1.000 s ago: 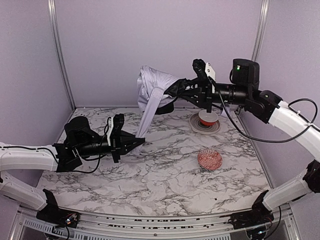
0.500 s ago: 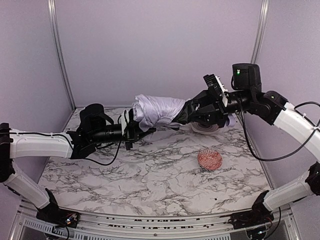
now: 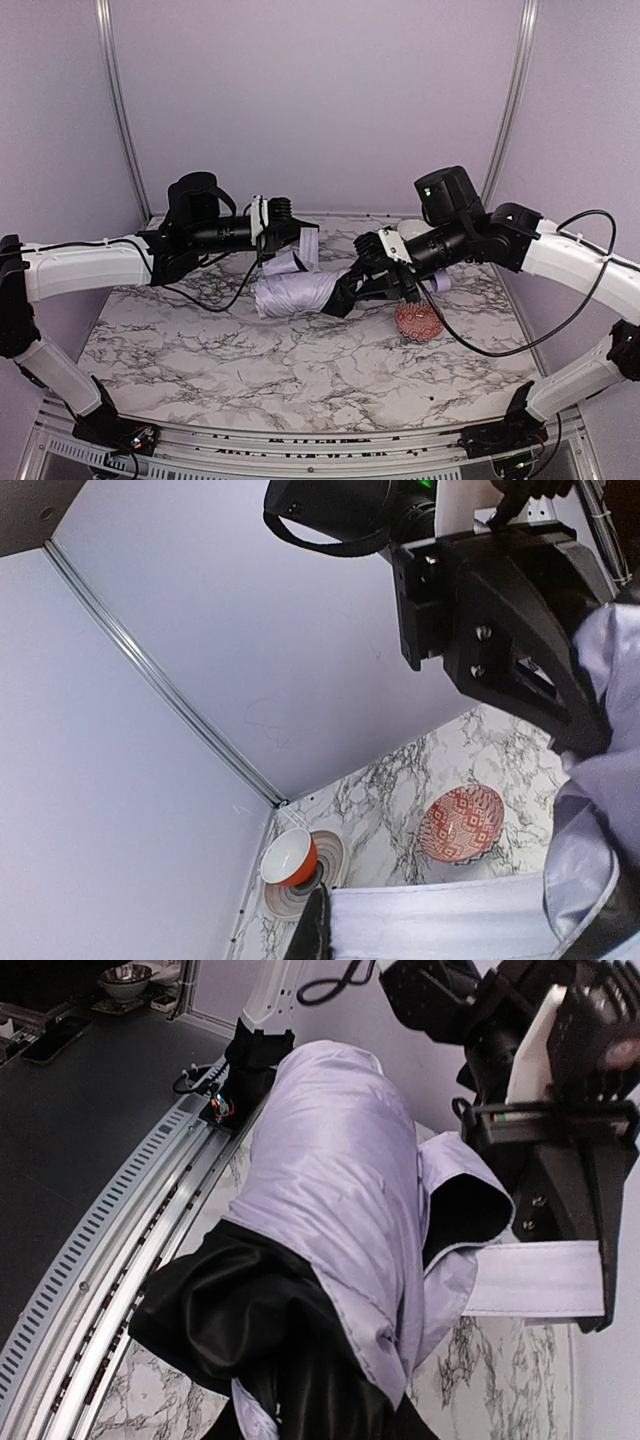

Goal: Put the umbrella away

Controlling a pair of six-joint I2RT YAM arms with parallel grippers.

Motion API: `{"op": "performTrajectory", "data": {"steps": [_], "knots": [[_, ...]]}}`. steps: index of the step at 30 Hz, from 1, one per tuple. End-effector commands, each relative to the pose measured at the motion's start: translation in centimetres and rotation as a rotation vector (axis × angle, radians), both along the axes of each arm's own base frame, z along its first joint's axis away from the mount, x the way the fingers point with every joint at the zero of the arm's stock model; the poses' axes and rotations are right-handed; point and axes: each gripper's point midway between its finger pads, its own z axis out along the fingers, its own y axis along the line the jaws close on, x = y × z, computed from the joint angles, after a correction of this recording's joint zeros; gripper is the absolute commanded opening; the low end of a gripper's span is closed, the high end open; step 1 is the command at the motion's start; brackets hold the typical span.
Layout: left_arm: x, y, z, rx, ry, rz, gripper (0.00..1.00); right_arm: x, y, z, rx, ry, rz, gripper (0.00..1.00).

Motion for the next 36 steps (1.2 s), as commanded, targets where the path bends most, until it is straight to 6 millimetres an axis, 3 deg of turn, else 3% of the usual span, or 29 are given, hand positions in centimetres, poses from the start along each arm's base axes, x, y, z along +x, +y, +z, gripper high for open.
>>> {"op": "performTrajectory", "data": {"steps": [1, 6, 11, 15, 18, 27, 31, 36], "knots": [[4.2, 2.6, 4.7, -0.041, -0.166, 0.230, 0.00, -4.5, 0.0, -8.0, -0.165, 0.281, 0.069, 0.00], [-0.4, 1.6, 4.8, -0.018, -0.271, 0.189, 0.00, -2.0, 0.9, -11.8, -0.159, 0.314, -0.086, 0.00], [-5.3, 0.9, 3.7, -0.004, -0.312, 0.145, 0.00, 3.1, 0.6, -14.3, -0.126, 0.398, -0.345, 0.00], [-7.7, -0.2, 1.2, 0.055, -0.344, 0.150, 0.00, 7.8, -0.7, -17.4, -0.152, 0.475, -0.566, 0.00], [-8.5, -0.7, -1.0, 0.098, -0.327, 0.155, 0.00, 9.5, -1.1, -19.0, -0.141, 0.532, -0.652, 0.00], [-9.5, -1.9, -10.6, 0.313, -0.265, 0.229, 0.00, 12.3, -1.8, -24.5, -0.204, 0.671, -0.861, 0.00], [-10.4, -2.0, -13.3, 0.379, -0.268, 0.267, 0.00, 13.0, -2.8, -26.8, -0.201, 0.691, -0.964, 0.00], [-10.6, -1.3, -16.9, 0.448, -0.303, 0.352, 0.00, 14.9, -3.5, -27.9, -0.149, 0.658, -1.079, 0.00]]}}
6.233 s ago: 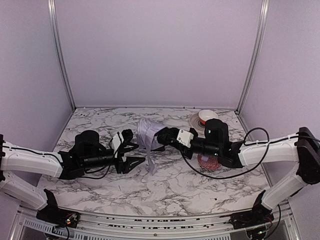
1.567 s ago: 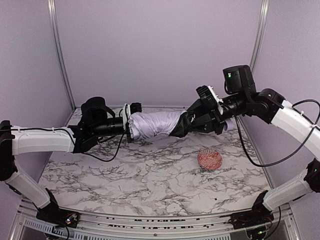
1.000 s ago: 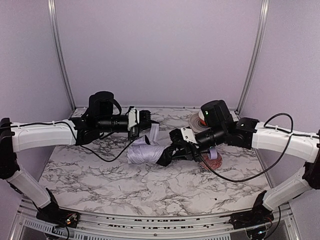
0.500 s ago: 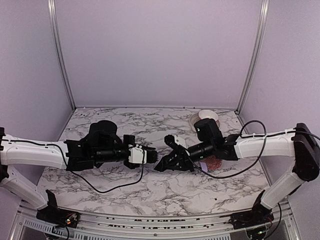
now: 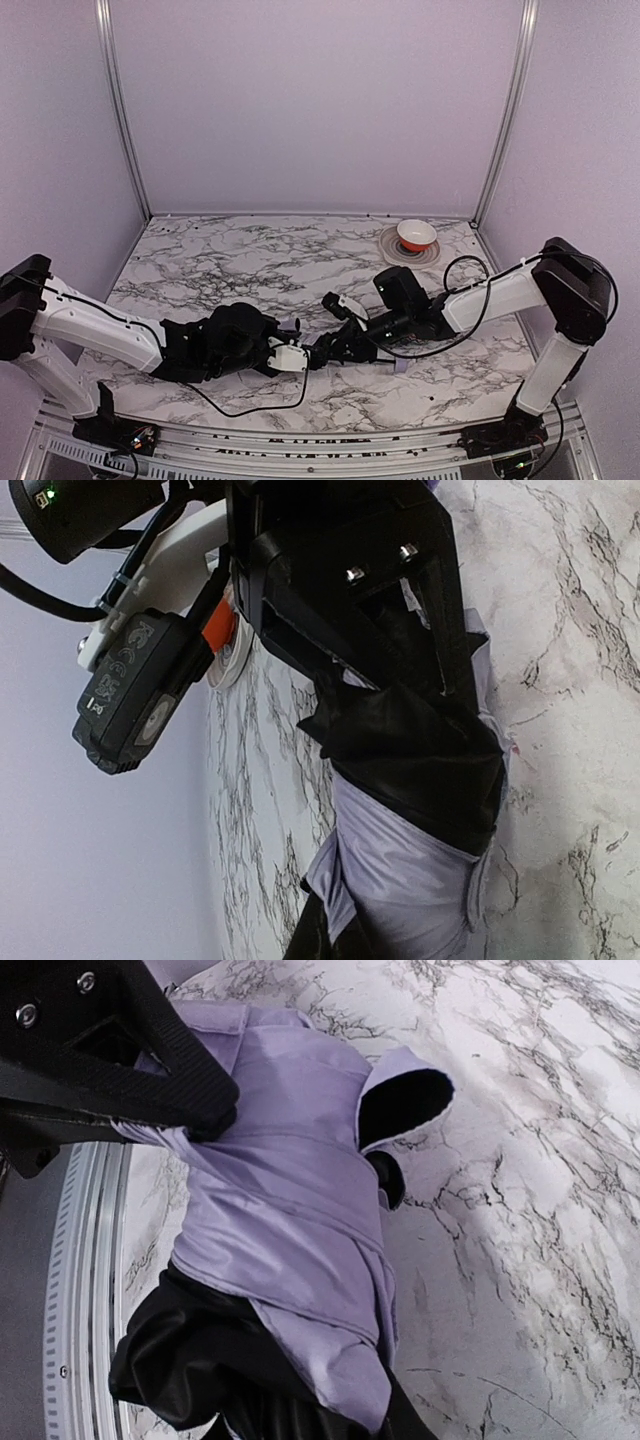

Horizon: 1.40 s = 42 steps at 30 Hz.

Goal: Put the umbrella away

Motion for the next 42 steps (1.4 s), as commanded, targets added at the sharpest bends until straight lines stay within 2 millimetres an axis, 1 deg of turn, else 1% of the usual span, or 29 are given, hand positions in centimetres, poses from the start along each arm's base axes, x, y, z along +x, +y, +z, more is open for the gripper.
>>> {"op": "performTrajectory", "data": {"steps": [1, 4, 5, 7, 11, 12, 13, 15, 16, 17, 20, 22, 24, 25, 26, 28, 31, 32, 35, 37, 38, 40, 41, 42], "knots": [[-3.6, -3.3, 2.9, -0.180, -0.068, -0.079, 0.00, 8.9, -5.0, -3.9, -0.171, -0.061, -0.513, 0.00], [-4.7, -2.4, -0.8, -0.105, -0.054, -0.068, 0.00, 9.5, -5.0, -4.0, -0.158, -0.081, -0.538, 0.00], [-4.7, -2.0, -2.0, -0.083, -0.047, -0.052, 0.00, 9.3, -5.0, -4.4, -0.161, -0.077, -0.536, 0.00], [-4.8, -1.2, -3.8, -0.052, -0.033, -0.026, 0.00, 8.6, -4.7, -5.0, -0.146, -0.062, -0.502, 0.00], [-4.7, 0.2, -7.3, 0.019, -0.001, 0.010, 0.00, 6.4, -3.7, -5.8, -0.133, -0.044, -0.399, 0.00], [-4.8, 0.5, -8.1, 0.035, 0.010, 0.012, 0.00, 5.8, -3.4, -5.7, -0.129, -0.045, -0.370, 0.02], [-5.0, 0.7, -8.9, 0.052, 0.018, 0.012, 0.00, 5.4, -3.0, -5.5, -0.125, -0.047, -0.343, 0.08], [-5.4, 0.9, -10.1, 0.082, 0.023, 0.008, 0.00, 4.5, -2.3, -5.1, -0.131, -0.047, -0.293, 0.22], [-5.7, 1.1, -10.6, 0.097, 0.021, 0.007, 0.00, 4.0, -2.2, -5.3, -0.150, -0.038, -0.272, 0.28], [-5.9, 1.2, -11.0, 0.108, 0.020, 0.008, 0.00, 3.8, -1.9, -5.0, -0.148, -0.037, -0.255, 0.34], [-6.1, 1.9, -11.7, 0.123, 0.030, 0.019, 0.00, 2.5, -1.8, -4.4, -0.150, -0.053, -0.208, 0.48], [-6.2, 2.5, -12.3, 0.130, 0.042, 0.030, 0.00, 1.9, -2.0, -3.9, -0.146, -0.089, -0.187, 0.65], [-6.1, 3.0, -12.7, 0.138, 0.052, 0.042, 0.00, 0.1, -1.3, -3.4, -0.136, -0.130, -0.118, 0.72], [-6.1, 3.2, -13.0, 0.140, 0.059, 0.047, 0.00, -0.4, -1.1, -2.9, -0.125, -0.152, -0.089, 0.81], [-6.1, 3.4, -13.2, 0.142, 0.065, 0.050, 0.00, -1.0, -1.0, -2.7, -0.122, -0.171, -0.061, 0.83], [-6.2, 3.5, -13.4, 0.143, 0.075, 0.051, 0.00, -2.0, -0.8, -1.4, -0.098, -0.242, -0.004, 0.90], [-5.9, 3.5, -13.5, 0.145, 0.068, 0.068, 0.00, -3.5, -1.0, 1.0, -0.050, -0.380, 0.091, 0.90], [-5.7, 3.5, -13.4, 0.142, 0.066, 0.076, 0.00, -3.9, -1.0, 2.1, -0.017, -0.412, 0.118, 0.90], [-5.6, 3.3, -13.2, 0.128, 0.074, 0.083, 0.00, -5.6, -0.5, 5.2, 0.085, -0.427, 0.201, 0.91], [-5.7, 3.1, -13.1, 0.119, 0.081, 0.081, 0.00, -5.3, 0.0, 6.4, 0.094, -0.406, 0.192, 0.93], [-5.7, 3.1, -13.1, 0.119, 0.082, 0.080, 0.00, -4.7, 0.4, 6.7, 0.083, -0.393, 0.165, 0.93], [-5.7, 3.1, -13.2, 0.122, 0.080, 0.077, 0.00, -3.2, 1.4, 6.2, 0.036, -0.340, 0.106, 0.94], [-5.7, 3.1, -13.2, 0.125, 0.078, 0.075, 0.00, -2.3, 1.9, 5.7, 0.009, -0.301, 0.070, 0.95], [-5.7, 3.1, -13.1, 0.125, 0.077, 0.074, 0.00, -2.0, 2.5, 4.9, -0.020, -0.255, 0.063, 0.95]]}}
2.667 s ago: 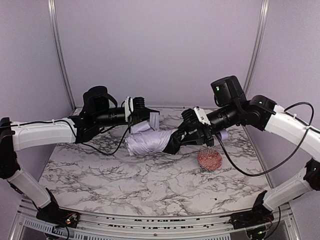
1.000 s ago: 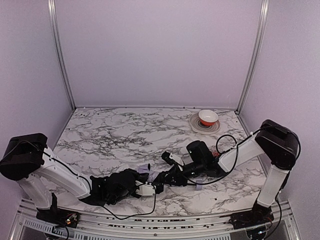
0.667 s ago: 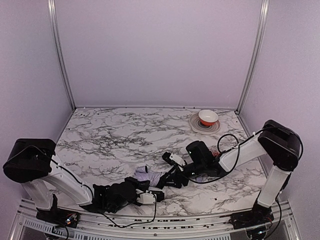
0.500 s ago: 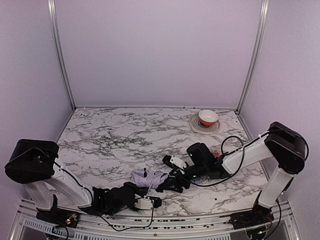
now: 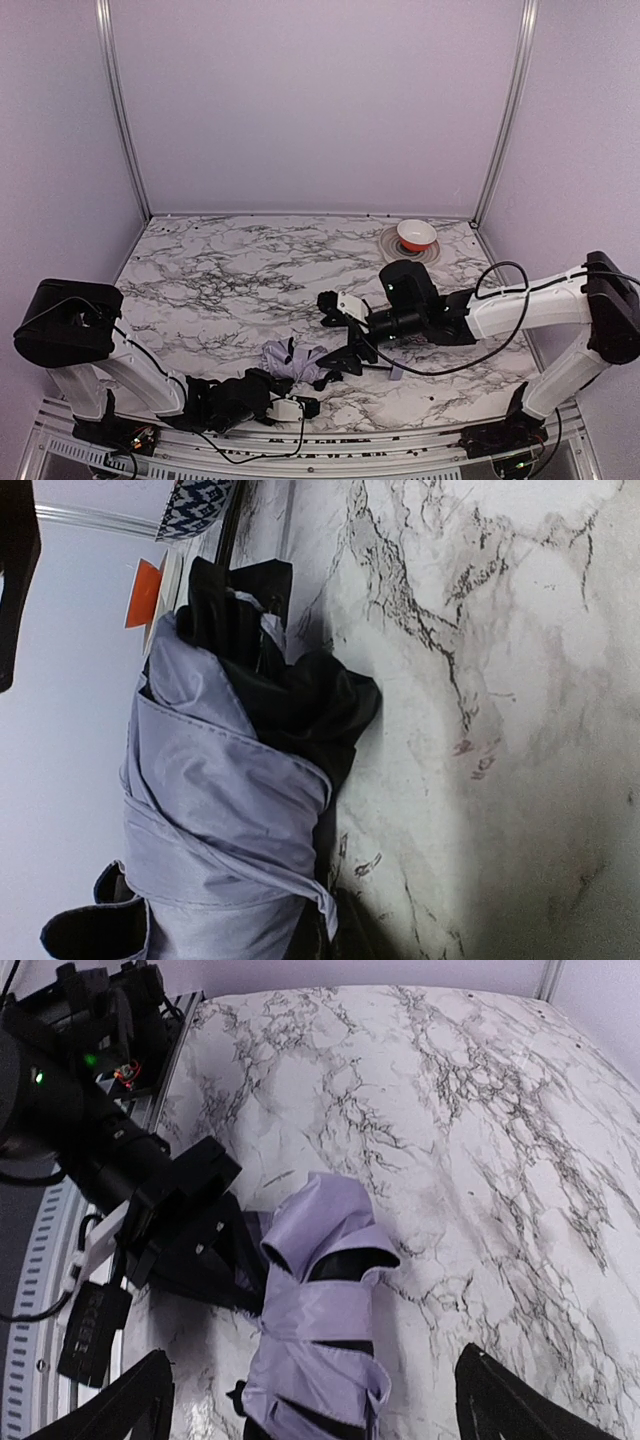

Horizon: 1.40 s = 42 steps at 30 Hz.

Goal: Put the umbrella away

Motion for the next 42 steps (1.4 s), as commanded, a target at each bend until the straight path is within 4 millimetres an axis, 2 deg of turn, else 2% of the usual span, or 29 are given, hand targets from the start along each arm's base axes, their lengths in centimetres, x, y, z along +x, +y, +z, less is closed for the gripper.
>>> {"op": "performTrajectory", "data": {"steps": [1, 6, 11, 16, 18, 23, 25, 29, 32, 35, 37, 39, 40, 41, 42], "knots": [[-0.6, 1.2, -2.5, 0.099, 0.044, -0.018, 0.00, 2.0, 2.3, -2.1, -0.108, 0.151, -0.077, 0.95], [-0.6, 1.5, -2.4, 0.099, 0.042, -0.013, 0.00, 2.8, 4.4, -3.9, -0.190, 0.244, -0.079, 0.95], [-0.6, 1.4, -2.3, 0.101, 0.039, -0.016, 0.00, 1.2, 4.9, -6.2, -0.243, 0.337, -0.008, 0.95], [-0.6, 1.4, -2.4, 0.104, 0.044, -0.018, 0.00, 1.3, 4.7, -9.2, -0.315, 0.373, -0.030, 0.83], [-0.7, 1.5, -2.5, 0.107, 0.045, -0.021, 0.00, 1.4, 4.9, -9.6, -0.319, 0.385, -0.032, 0.78], [-0.8, 1.5, -2.5, 0.112, 0.047, -0.024, 0.00, 1.1, 5.4, -10.0, -0.305, 0.433, -0.013, 0.76], [-0.8, 1.5, -2.5, 0.110, 0.050, -0.023, 0.00, 1.0, 5.4, -10.4, -0.317, 0.444, -0.015, 0.69], [-0.7, 1.4, -2.5, 0.109, 0.050, -0.019, 0.00, 1.3, 4.9, -11.2, -0.345, 0.439, -0.036, 0.44], [-0.5, 1.5, -2.2, 0.104, 0.039, -0.006, 0.00, 1.6, 4.9, -11.0, -0.345, 0.425, -0.047, 0.26], [0.3, 1.6, -1.3, 0.083, 0.009, 0.044, 0.00, 2.0, 4.9, -10.4, -0.338, 0.402, -0.057, 0.13], [1.2, 1.6, -0.4, 0.062, -0.028, 0.100, 0.10, 2.3, 4.8, -10.0, -0.329, 0.392, -0.062, 0.06], [2.0, 1.7, 0.9, 0.037, -0.069, 0.154, 0.44, 2.7, 4.7, -9.3, -0.313, 0.385, -0.069, 0.00], [2.2, 1.7, 1.4, 0.029, -0.084, 0.168, 0.60, 3.1, 4.7, -8.9, -0.298, 0.383, -0.076, 0.00], [2.3, 1.8, 2.1, 0.016, -0.097, 0.179, 0.82, 3.4, 4.6, -8.3, -0.281, 0.377, -0.082, 0.00], [2.4, 1.9, 2.9, -0.005, -0.105, 0.190, 0.95, 3.9, 4.4, -7.6, -0.263, 0.368, -0.093, 0.00]]}}
